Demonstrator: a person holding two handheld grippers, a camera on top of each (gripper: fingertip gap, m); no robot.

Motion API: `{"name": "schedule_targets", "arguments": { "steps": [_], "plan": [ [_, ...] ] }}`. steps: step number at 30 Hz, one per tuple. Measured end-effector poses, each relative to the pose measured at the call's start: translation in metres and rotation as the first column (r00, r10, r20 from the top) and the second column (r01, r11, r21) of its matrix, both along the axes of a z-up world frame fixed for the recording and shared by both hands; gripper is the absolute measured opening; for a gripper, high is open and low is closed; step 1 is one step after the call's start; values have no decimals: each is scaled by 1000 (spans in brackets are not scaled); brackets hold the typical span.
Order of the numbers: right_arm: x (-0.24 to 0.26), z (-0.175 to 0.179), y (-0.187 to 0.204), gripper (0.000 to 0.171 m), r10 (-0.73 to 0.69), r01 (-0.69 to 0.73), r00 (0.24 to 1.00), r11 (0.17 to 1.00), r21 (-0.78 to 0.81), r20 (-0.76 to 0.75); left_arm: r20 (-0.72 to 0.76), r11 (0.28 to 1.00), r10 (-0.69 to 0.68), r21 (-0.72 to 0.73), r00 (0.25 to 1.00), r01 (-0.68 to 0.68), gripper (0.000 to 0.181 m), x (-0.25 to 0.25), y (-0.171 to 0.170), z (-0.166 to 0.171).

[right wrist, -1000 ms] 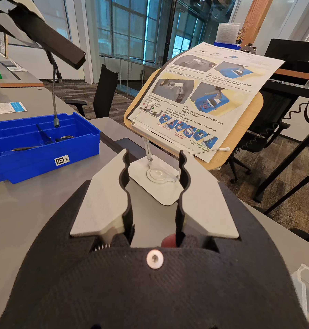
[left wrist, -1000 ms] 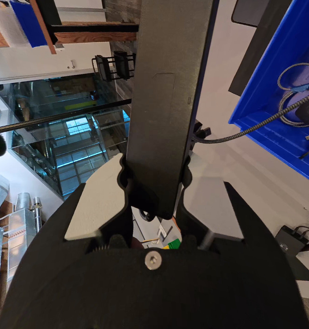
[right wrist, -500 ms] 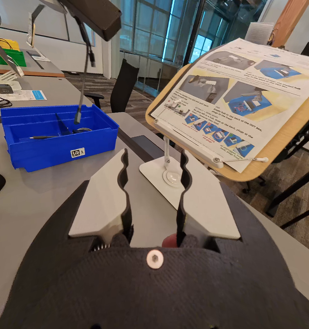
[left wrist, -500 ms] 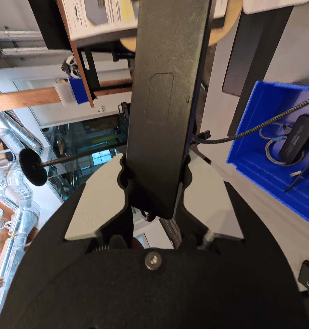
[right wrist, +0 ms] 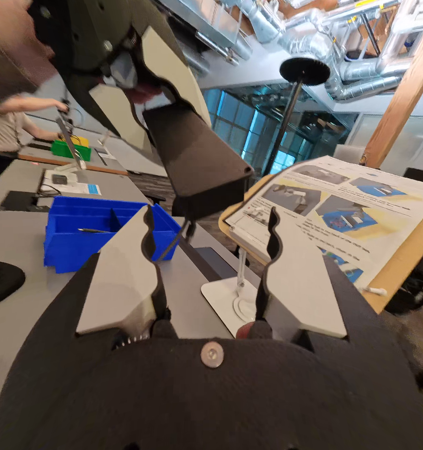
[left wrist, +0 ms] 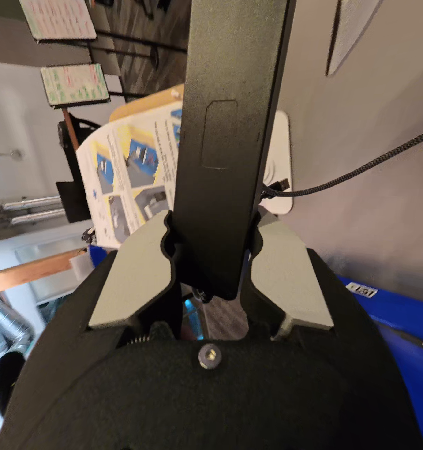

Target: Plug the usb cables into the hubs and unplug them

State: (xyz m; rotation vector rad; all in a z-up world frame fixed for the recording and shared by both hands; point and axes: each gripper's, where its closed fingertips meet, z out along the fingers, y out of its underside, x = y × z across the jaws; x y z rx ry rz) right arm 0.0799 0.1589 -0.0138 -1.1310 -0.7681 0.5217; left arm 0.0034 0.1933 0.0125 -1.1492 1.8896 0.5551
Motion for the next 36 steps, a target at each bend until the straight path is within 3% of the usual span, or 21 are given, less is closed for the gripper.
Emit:
{"name": "schedule_targets", "arguments": {
  "steps": [6,18,23,28,32,36],
  "plan": [
    [12,13,-15,68,53,-50,998,994,92,-28,22,993,-71,-88,997,73,60,34,-7,-26],
    [16,2,-14,63,71,-73,995,997,31,70,80,979,-98,-171,992,110,60,41,-2,-44],
    [16,-3,-14,63,64,-63,985,998,-14,158,108,977,-95,-181,990,114,60,39,0,-58],
    [20,-17,-10,62,47,-29,962,997,-72,268,74,970,-37,-238,997,54,89,23,0,-73],
    [20,-36,-8,62,15,31,903,994,-100,430,4,965,-22,-260,1000,22,103,15,-8,-77],
    [11,-50,-17,62,45,31,842,991,-131,538,-44,957,-61,-287,997,46,95,29,-17,-89]
  ]
}}
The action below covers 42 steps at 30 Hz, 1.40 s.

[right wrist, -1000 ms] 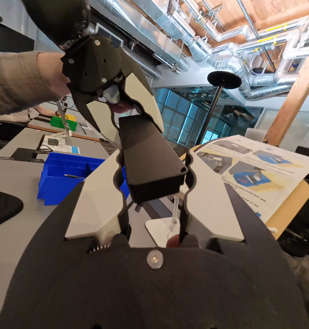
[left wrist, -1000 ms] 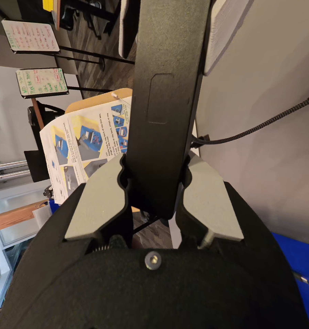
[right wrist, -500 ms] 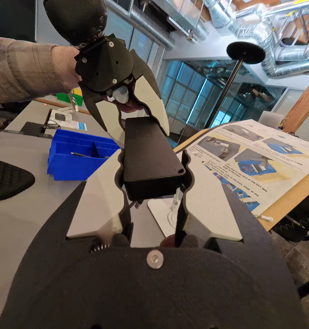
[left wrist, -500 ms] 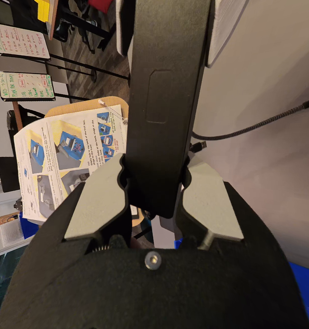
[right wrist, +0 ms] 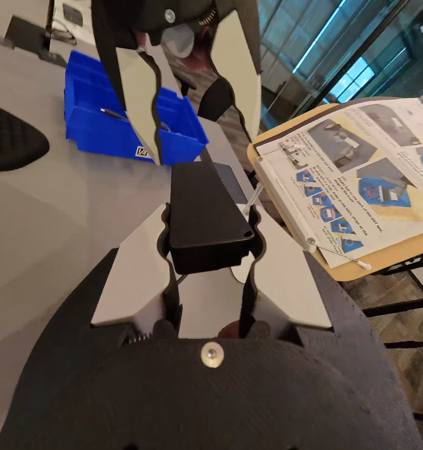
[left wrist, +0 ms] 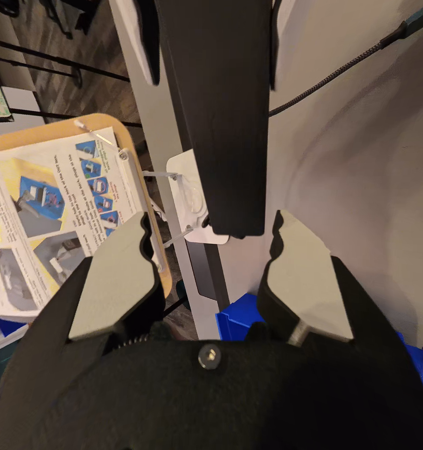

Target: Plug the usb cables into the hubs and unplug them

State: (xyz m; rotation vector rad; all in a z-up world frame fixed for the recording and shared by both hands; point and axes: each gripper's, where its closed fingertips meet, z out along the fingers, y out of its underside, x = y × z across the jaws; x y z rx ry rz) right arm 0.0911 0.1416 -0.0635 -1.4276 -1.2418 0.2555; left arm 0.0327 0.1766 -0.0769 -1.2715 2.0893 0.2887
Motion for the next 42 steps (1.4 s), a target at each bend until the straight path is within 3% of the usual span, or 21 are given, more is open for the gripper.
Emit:
{"name": "schedule_targets", "arguments": {
  "steps": [5,8,16,21,29,35,42],
  "plan": [
    [-8,4,-8,62,19,-20,1000,999,-36,-21,0,995,-14,-97,1000,14,92,20,-10,-29],
    [-6,8,-8,62,21,-23,999,999,-46,-47,35,995,-23,-91,999,26,68,28,-10,-36],
    [-2,18,-10,63,14,-13,999,1000,2,-49,143,985,-35,-162,989,58,65,40,-14,-35],
    [15,51,-8,75,-42,58,987,993,100,-156,299,960,17,-271,954,68,65,43,-11,-28],
    [54,75,-10,60,-4,18,931,999,35,-365,582,886,75,-411,809,214,66,48,-15,2],
    [87,81,7,49,-46,43,845,999,-19,-532,754,803,112,-452,647,388,65,55,-20,30],
    [113,55,39,43,-131,48,768,988,-149,-626,863,724,153,-429,481,539,65,52,-29,43]
  ]
}}
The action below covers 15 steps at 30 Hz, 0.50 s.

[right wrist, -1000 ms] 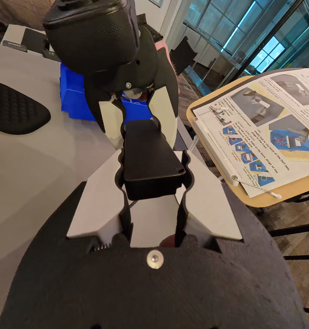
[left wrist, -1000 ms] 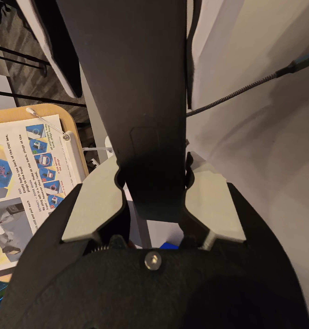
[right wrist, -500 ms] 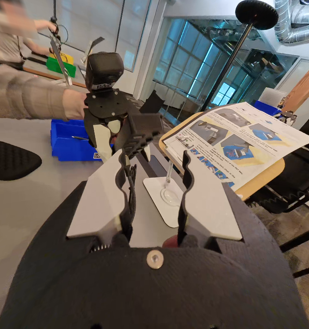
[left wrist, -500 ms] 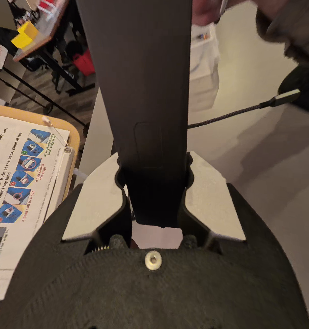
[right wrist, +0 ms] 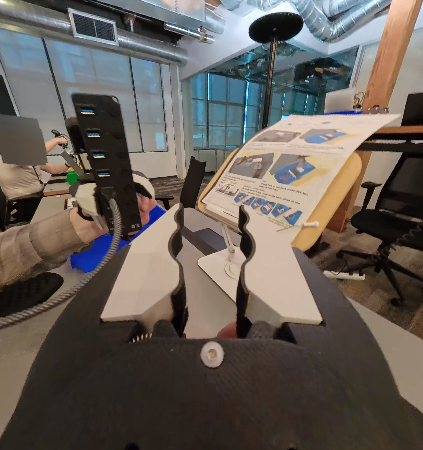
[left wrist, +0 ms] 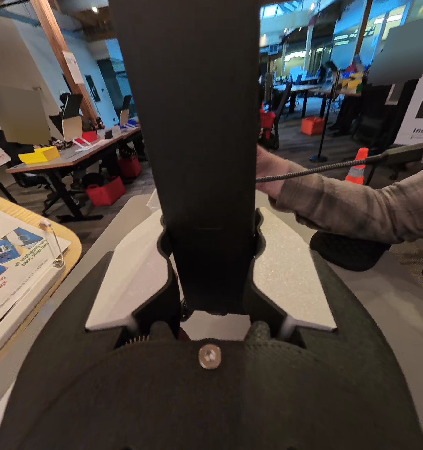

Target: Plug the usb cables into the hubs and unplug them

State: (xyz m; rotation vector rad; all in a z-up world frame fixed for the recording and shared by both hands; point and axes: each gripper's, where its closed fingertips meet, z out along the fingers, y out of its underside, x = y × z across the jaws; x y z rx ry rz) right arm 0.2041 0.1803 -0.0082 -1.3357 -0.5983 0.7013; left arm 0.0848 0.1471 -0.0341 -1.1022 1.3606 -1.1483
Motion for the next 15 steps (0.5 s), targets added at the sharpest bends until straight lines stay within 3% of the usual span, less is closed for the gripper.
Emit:
{"name": "schedule_targets", "arguments": {
  "steps": [6,15],
  "plan": [
    [-29,-33,12,41,69,-66,997,995,-78,46,104,998,-26,-56,994,32,65,-11,-6,-5],
    [-97,-62,-5,40,257,-244,957,964,-110,133,144,992,-11,-124,990,29,65,-13,5,-11]
  ]
}}
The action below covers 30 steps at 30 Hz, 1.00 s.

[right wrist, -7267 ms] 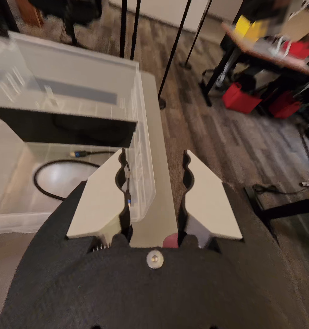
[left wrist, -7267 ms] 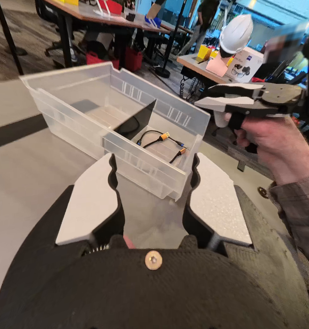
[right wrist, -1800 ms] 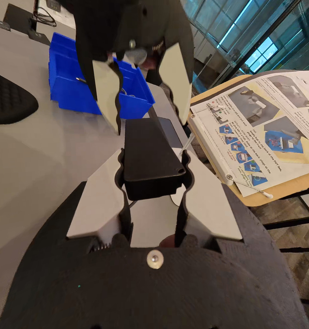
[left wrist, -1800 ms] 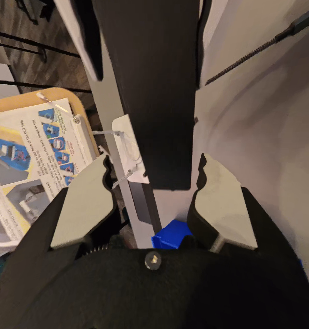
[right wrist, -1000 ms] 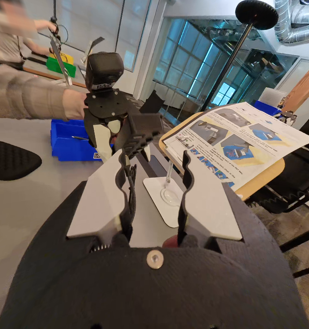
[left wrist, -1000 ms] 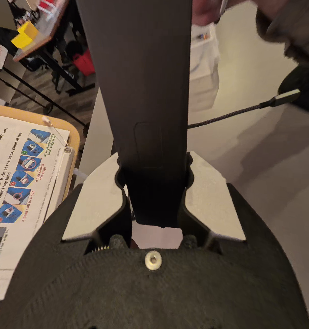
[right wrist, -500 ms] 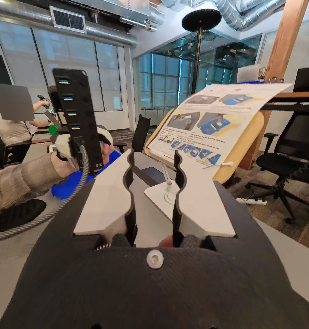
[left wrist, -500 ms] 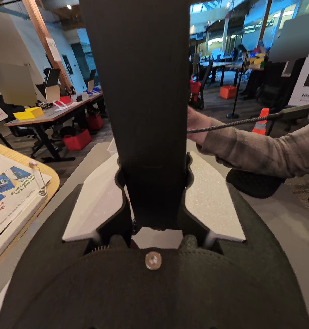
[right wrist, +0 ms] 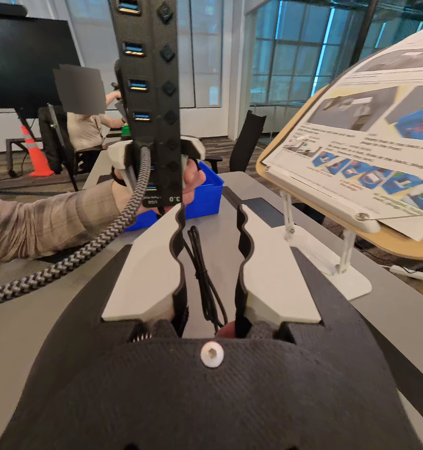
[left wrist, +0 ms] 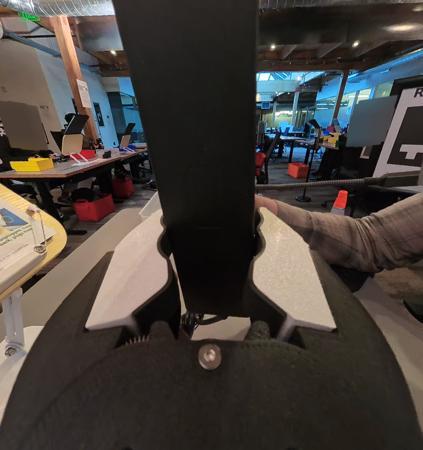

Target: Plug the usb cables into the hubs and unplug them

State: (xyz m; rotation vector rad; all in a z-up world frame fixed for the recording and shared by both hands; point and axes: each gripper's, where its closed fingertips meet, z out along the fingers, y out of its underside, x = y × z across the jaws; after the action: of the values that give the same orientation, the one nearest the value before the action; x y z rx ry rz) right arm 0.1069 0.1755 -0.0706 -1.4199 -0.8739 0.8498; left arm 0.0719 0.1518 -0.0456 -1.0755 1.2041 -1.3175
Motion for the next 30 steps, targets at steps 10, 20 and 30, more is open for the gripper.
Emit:
{"name": "schedule_targets", "arguments": {
  "steps": [10,20,30],
  "plan": [
    [31,34,19,24,-200,198,965,980,-29,-168,-25,999,-31,39,999,32,65,3,-13,-1],
    [40,4,3,32,-81,83,994,996,-36,75,48,1000,-5,10,999,4,65,1,-8,13],
    [-36,28,-35,39,140,-135,987,989,61,-78,18,1000,-15,-4,1000,15,65,14,-12,3]
  ]
}}
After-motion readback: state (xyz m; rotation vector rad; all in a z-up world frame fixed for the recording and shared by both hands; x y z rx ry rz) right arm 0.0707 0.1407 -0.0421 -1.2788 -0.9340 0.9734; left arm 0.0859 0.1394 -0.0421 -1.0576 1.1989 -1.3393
